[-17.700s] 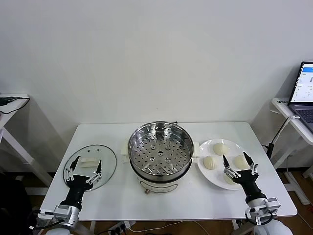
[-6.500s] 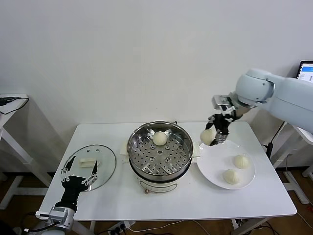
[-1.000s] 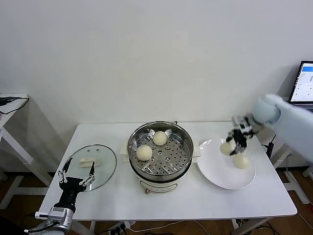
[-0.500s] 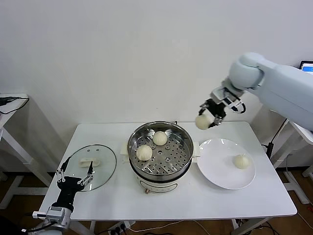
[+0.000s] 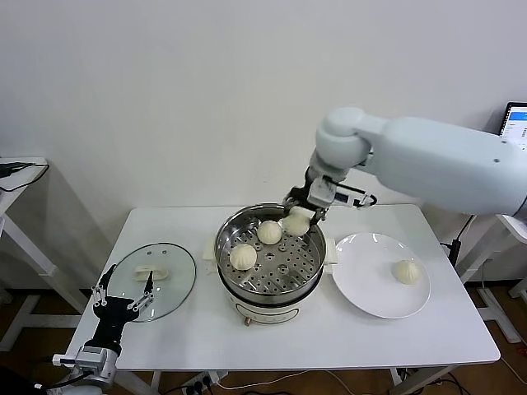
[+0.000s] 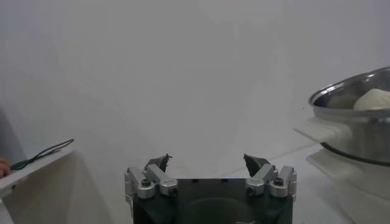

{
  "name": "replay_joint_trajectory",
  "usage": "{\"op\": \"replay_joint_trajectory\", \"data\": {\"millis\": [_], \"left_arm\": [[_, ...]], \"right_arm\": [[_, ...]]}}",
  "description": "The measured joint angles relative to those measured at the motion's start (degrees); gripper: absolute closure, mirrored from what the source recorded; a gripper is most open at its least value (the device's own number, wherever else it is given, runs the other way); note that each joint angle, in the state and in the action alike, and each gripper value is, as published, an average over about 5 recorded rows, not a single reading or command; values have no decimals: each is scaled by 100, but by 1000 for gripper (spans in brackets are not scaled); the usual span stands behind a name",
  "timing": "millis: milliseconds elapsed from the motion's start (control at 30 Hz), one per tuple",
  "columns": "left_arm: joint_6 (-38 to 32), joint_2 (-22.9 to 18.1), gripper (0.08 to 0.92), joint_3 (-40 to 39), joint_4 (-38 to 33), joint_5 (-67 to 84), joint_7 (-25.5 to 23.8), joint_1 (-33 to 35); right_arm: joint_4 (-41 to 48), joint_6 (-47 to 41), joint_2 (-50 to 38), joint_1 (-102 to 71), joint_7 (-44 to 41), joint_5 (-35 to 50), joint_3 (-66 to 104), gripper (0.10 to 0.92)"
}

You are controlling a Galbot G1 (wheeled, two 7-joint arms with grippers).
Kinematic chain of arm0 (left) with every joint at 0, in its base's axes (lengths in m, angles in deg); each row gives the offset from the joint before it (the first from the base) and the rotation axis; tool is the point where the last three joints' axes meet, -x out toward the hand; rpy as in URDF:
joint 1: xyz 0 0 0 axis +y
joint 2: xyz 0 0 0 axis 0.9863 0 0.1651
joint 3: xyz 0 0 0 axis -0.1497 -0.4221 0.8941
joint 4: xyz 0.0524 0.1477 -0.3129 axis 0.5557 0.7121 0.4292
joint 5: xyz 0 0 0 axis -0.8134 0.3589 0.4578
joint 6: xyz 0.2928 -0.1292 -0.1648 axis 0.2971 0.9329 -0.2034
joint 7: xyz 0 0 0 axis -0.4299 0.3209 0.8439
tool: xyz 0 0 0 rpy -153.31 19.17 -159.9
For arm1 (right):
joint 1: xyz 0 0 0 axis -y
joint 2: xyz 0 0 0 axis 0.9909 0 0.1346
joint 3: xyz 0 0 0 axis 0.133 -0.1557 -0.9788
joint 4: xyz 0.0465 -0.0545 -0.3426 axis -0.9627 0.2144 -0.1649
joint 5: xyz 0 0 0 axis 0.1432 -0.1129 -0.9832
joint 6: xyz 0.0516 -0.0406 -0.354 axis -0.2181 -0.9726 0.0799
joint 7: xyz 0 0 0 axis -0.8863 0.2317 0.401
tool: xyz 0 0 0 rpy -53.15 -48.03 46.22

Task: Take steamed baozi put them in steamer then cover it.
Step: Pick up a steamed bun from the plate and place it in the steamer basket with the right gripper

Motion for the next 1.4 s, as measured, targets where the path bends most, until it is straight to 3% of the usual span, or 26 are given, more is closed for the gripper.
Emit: {"op": "replay_joint_trajectory", "data": {"millis": [500,1400], "left_arm": [[-7,13,177,38,84,21,-15,-32],[-9,47,177,109,139,107,-33,-71]], "right_arm": [[-331,675,413,-37,295,-178,-368,381],[-37,782,977,-535,282,-197,-568,372]]}}
